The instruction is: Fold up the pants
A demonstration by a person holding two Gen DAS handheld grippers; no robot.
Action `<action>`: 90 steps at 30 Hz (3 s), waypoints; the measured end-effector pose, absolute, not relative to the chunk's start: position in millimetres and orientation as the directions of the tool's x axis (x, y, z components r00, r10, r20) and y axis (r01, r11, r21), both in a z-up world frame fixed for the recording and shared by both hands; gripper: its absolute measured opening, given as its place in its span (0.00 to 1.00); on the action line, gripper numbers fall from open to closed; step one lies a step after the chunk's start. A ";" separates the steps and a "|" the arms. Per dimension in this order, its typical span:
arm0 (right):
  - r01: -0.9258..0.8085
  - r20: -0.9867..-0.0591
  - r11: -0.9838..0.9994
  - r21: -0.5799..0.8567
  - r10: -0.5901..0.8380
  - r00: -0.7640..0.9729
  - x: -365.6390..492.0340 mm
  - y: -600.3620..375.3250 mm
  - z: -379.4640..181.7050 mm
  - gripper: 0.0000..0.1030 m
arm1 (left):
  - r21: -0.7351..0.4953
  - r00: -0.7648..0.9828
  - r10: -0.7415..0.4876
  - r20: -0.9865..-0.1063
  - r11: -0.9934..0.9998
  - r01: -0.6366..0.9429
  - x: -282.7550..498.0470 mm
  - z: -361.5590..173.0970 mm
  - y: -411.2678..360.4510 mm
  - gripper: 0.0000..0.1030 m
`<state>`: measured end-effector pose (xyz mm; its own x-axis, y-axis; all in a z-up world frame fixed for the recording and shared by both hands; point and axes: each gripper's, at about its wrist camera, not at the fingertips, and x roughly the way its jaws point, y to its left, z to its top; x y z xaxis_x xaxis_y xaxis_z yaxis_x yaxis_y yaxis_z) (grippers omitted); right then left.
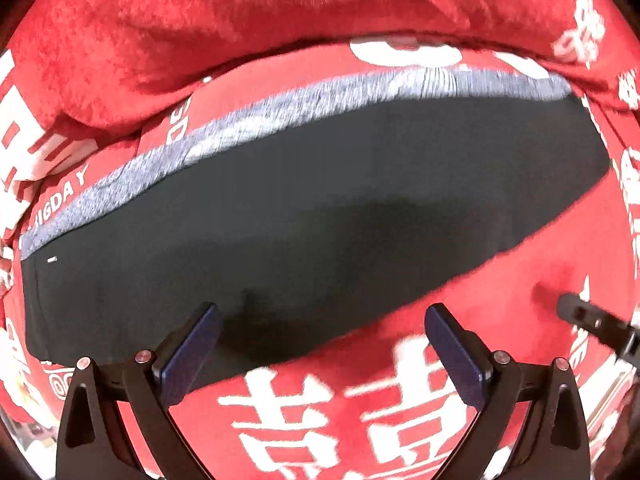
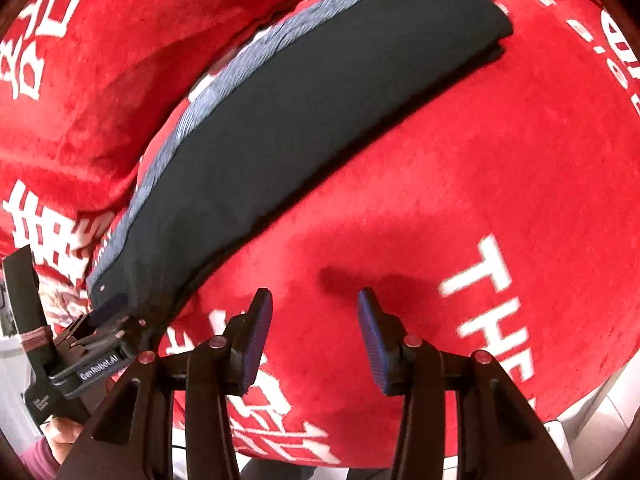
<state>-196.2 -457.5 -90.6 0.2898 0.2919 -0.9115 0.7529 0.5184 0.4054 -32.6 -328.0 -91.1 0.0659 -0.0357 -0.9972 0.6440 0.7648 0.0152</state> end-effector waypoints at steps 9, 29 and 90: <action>0.790 -0.917 0.465 0.399 0.199 0.346 -201.4 -525.9 -85.2 0.47 | 0.035 0.073 -0.010 -0.997 0.804 0.593 -13.1 -121.0 -373.0 0.99; 0.856 -0.938 0.387 0.343 0.100 0.331 -209.4 -595.9 -102.3 0.22 | 0.085 0.107 0.026 -0.994 0.806 0.586 -33.3 -131.8 -379.7 0.99; 0.641 -0.660 0.161 0.751 0.228 0.716 -244.3 -587.7 -147.8 0.56 | 0.118 0.139 0.045 -0.989 0.804 0.583 -34.1 -132.7 -395.6 1.00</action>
